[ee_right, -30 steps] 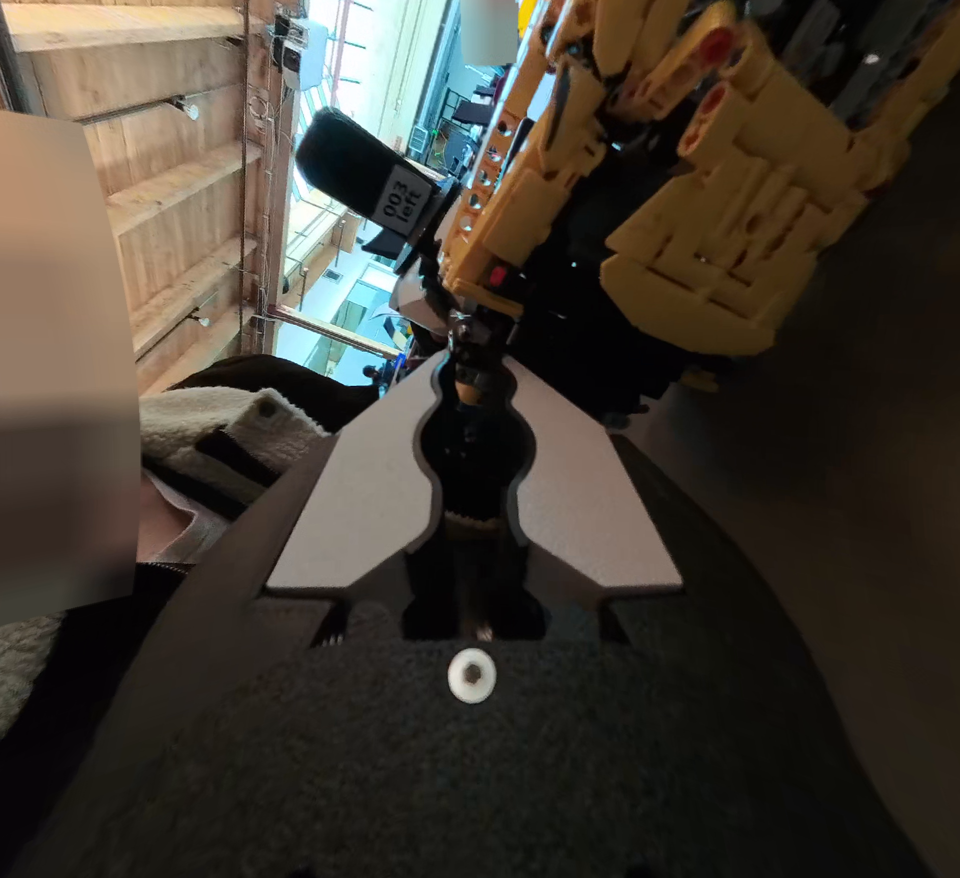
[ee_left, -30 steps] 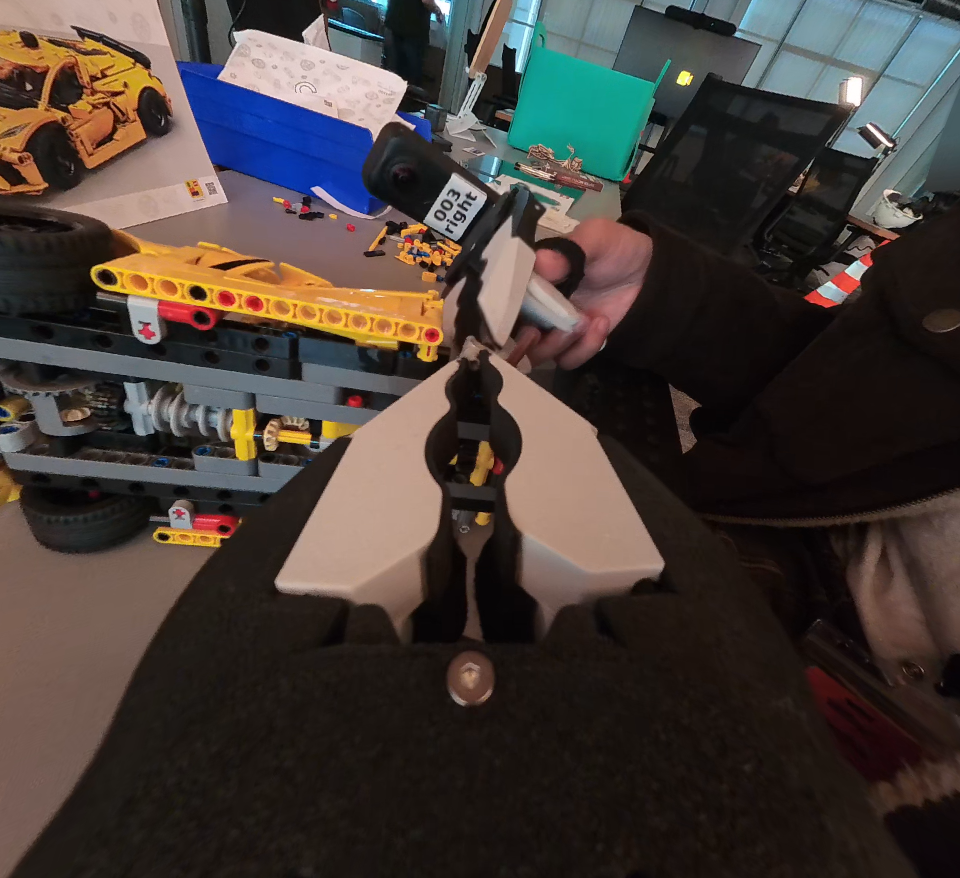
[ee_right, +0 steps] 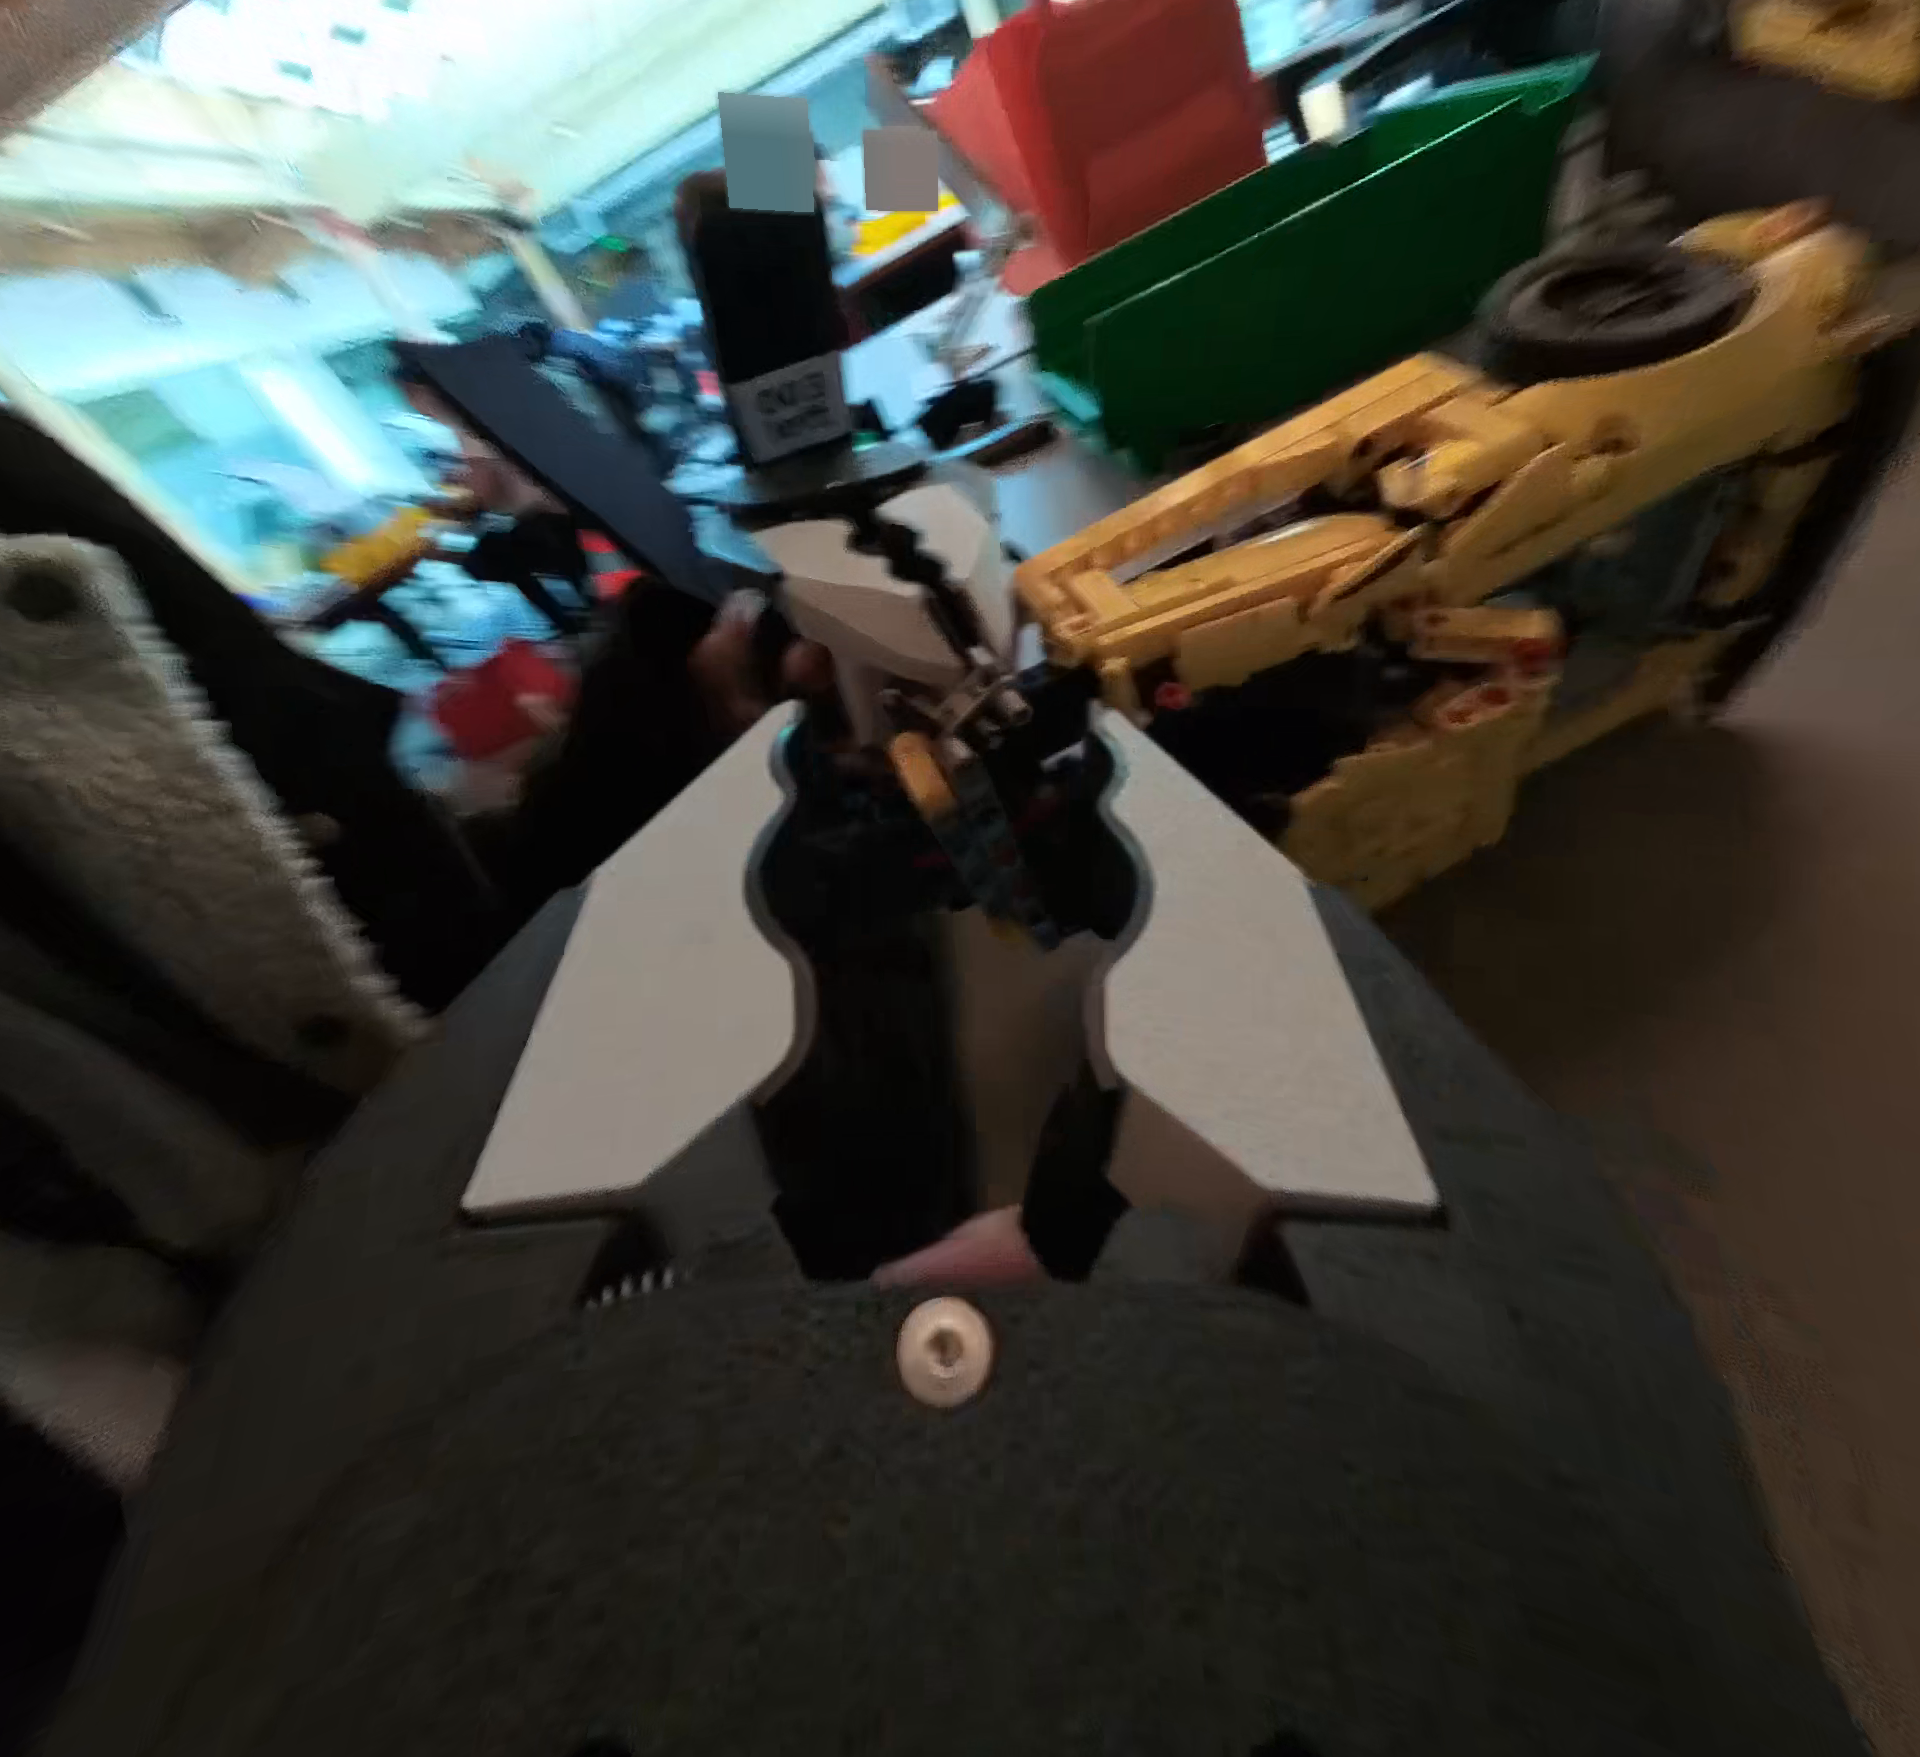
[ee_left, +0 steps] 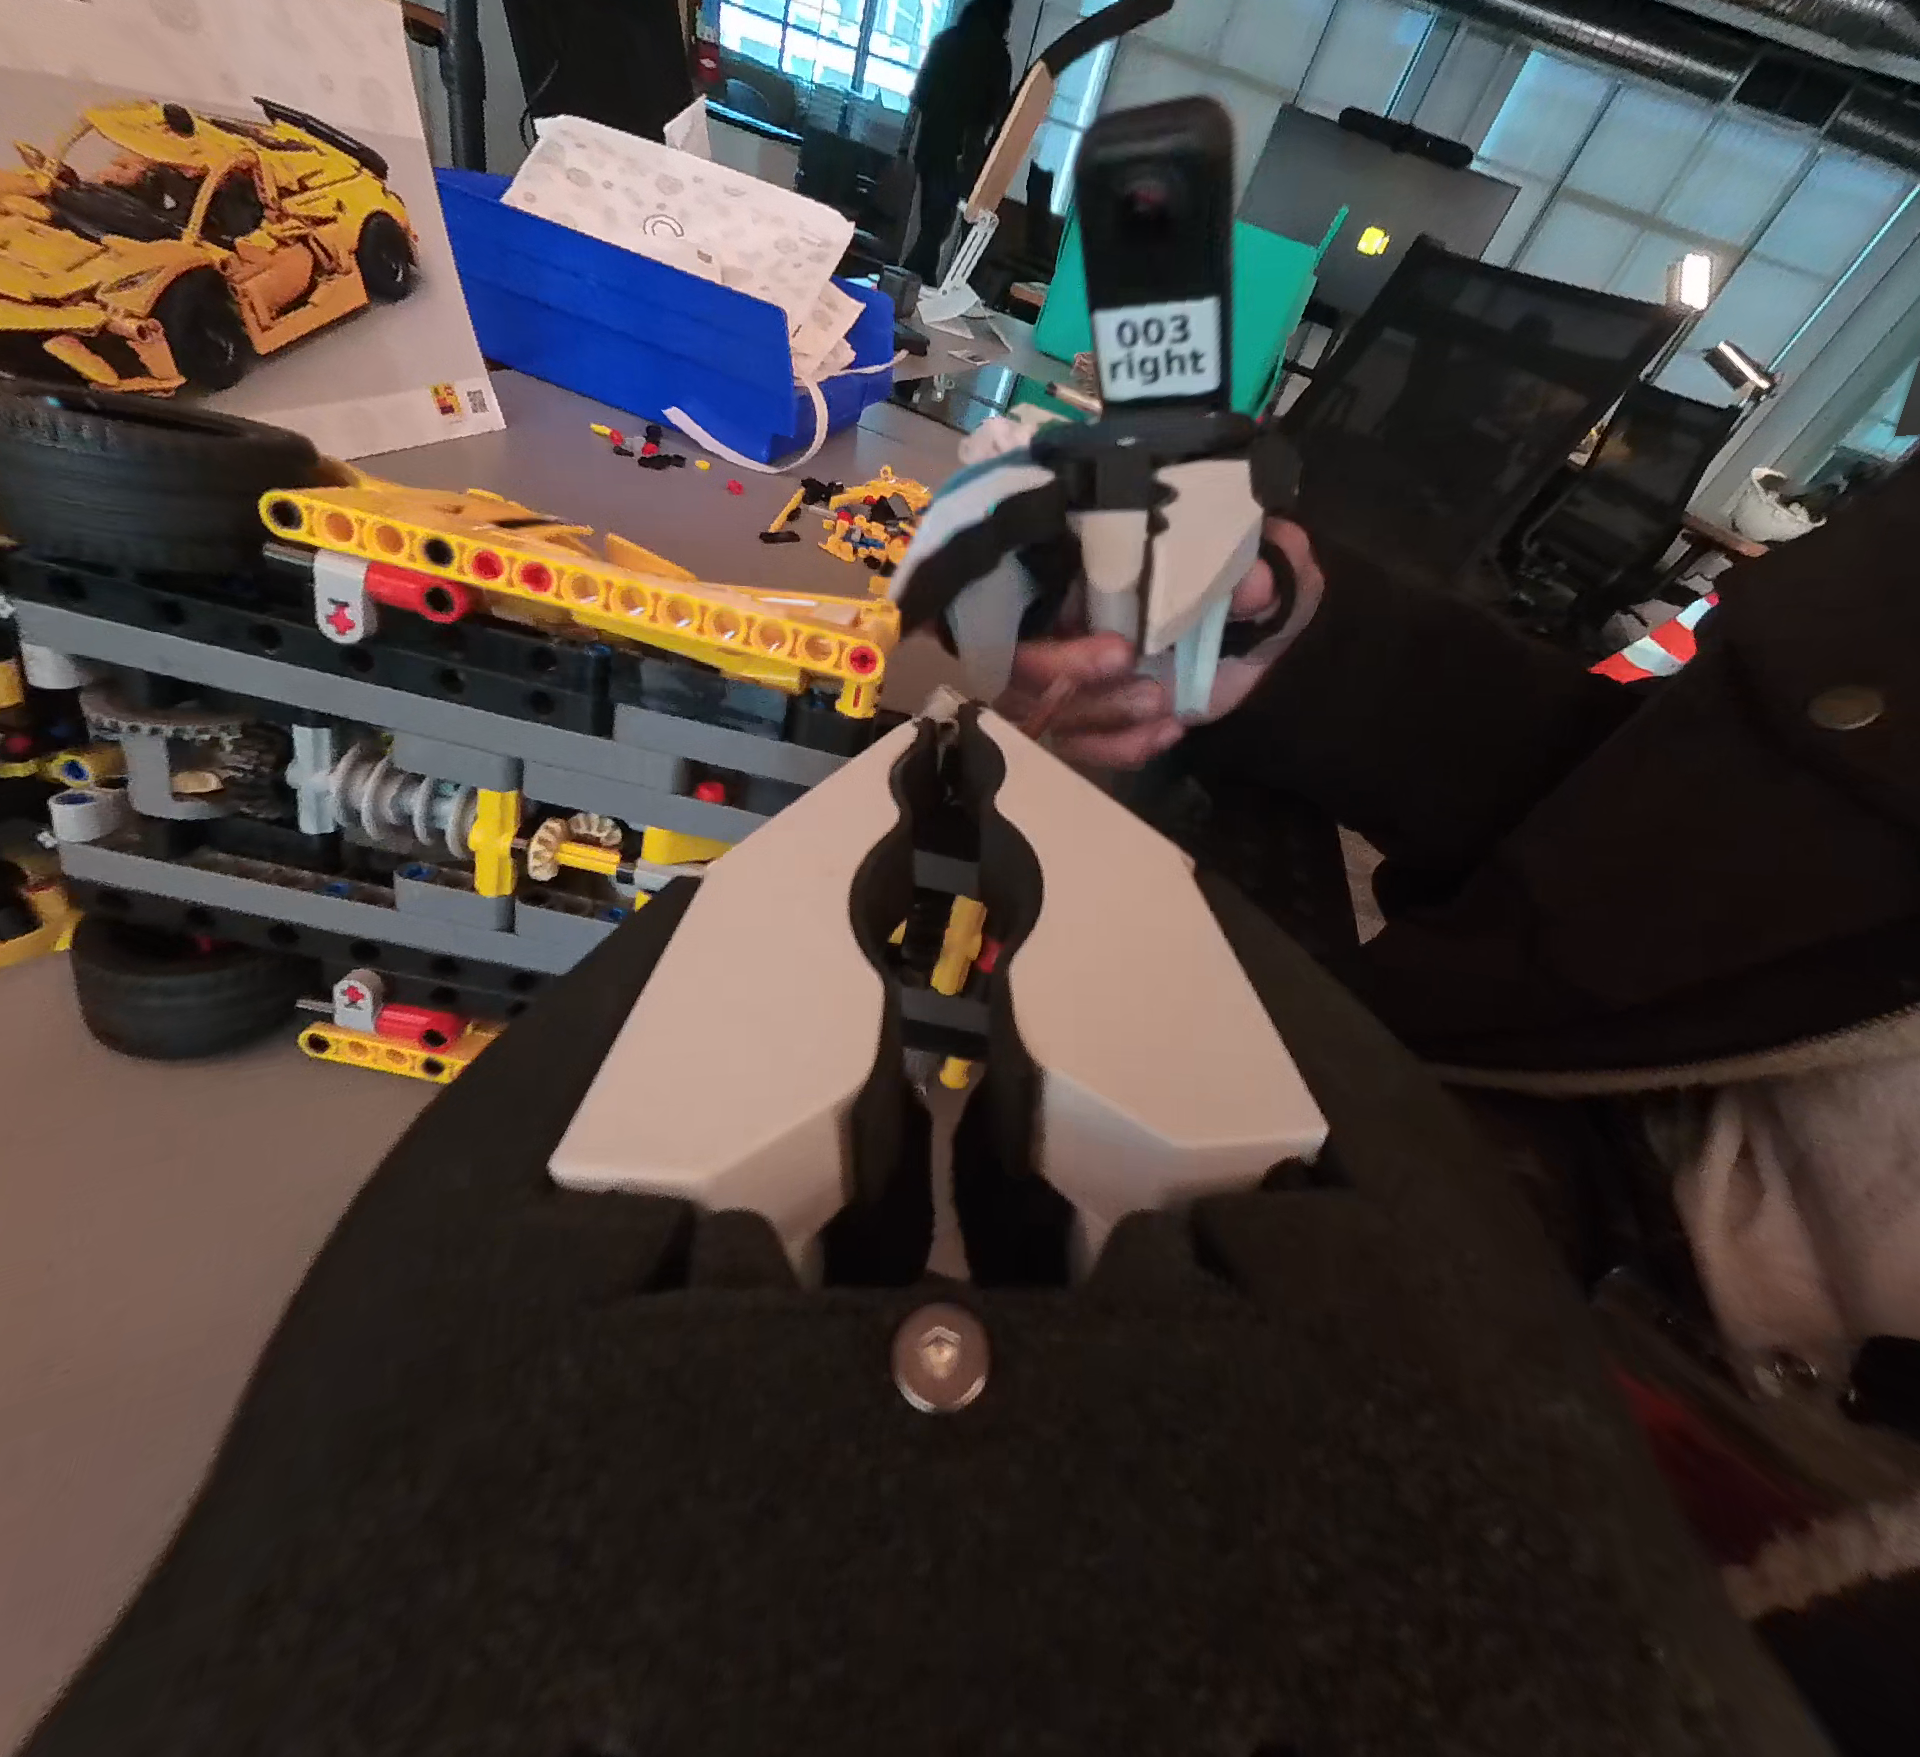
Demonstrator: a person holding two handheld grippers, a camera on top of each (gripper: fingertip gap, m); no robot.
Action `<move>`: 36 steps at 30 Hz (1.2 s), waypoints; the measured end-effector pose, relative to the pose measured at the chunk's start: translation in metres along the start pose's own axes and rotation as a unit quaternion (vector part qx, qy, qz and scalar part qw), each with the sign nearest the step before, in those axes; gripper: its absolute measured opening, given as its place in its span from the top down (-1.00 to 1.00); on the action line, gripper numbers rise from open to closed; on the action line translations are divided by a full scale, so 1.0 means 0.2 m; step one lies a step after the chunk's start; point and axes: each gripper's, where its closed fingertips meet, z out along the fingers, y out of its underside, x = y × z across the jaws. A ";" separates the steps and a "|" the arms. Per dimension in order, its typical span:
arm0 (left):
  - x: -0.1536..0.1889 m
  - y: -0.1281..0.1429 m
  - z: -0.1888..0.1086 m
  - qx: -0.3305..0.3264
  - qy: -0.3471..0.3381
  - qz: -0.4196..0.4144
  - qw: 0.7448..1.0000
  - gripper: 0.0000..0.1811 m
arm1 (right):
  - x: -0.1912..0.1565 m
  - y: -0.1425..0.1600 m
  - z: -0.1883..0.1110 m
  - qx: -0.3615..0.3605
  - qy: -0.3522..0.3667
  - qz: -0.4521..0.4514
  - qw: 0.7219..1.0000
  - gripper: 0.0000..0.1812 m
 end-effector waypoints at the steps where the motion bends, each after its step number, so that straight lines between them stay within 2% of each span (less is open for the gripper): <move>1: 0.01 0.01 0.00 -0.003 0.001 0.004 1.000 0.96 | -0.04 0.02 0.01 -0.006 -0.045 0.041 0.998 0.52; 2: 0.01 0.01 0.01 -0.008 0.001 0.009 1.000 0.96 | -0.06 0.03 0.02 -0.011 -0.082 0.092 0.992 0.48; 4: 0.01 0.02 0.01 -0.012 0.000 0.011 1.000 0.96 | -0.04 0.03 0.01 -0.009 -0.109 0.167 0.980 0.54; 5: 0.01 0.02 0.01 -0.012 0.002 0.008 1.000 0.96 | -0.04 0.04 0.00 -0.015 -0.119 0.197 0.973 0.49; 8: 0.01 0.03 0.01 -0.014 0.002 0.011 1.000 0.96 | -0.05 0.09 0.01 -0.041 -0.123 0.238 0.963 0.37; 11: 0.01 0.02 0.00 -0.013 0.003 0.009 1.000 0.96 | -0.10 0.05 0.02 -0.023 -0.151 0.269 0.951 0.19; 13: 0.01 0.03 0.00 -0.014 0.005 0.005 1.000 0.96 | -0.09 0.04 0.01 -0.016 -0.161 0.292 0.943 0.19; 15: 0.01 0.03 0.00 -0.015 0.004 0.010 1.000 0.96 | -0.07 0.02 0.00 0.006 -0.173 0.317 0.933 0.29; 17: 0.01 0.03 0.00 -0.016 0.007 0.009 1.000 0.96 | -0.07 0.01 -0.01 0.009 -0.180 0.329 0.927 0.31; 18: 0.02 0.03 0.00 -0.016 0.007 0.011 1.000 0.96 | -0.07 0.03 0.00 0.001 -0.170 0.323 0.931 0.37; 23: 0.02 0.03 0.00 -0.016 0.007 0.016 1.000 0.96 | -0.06 0.03 0.02 -0.009 -0.152 0.324 0.934 0.38; 25: 0.02 0.04 0.00 -0.016 0.005 0.022 1.000 0.96 | -0.02 0.07 0.04 -0.017 -0.120 0.326 0.937 0.55; 27: 0.02 0.04 0.01 -0.017 0.006 0.025 1.000 0.95 | 0.02 0.11 0.06 -0.023 -0.088 0.322 0.942 0.82; 30: 0.02 0.04 0.00 -0.016 0.003 0.023 1.000 0.96 | 0.03 0.10 0.05 -0.009 -0.096 0.329 0.939 0.91; 33: 0.01 0.04 0.00 -0.022 -0.001 0.034 0.999 0.96 | 0.03 0.10 0.04 -0.020 -0.083 0.291 0.953 0.97; 36: 0.00 0.01 -0.05 -0.010 0.003 0.015 1.000 0.97 | 0.06 0.02 -0.05 0.023 -0.093 0.296 0.951 1.00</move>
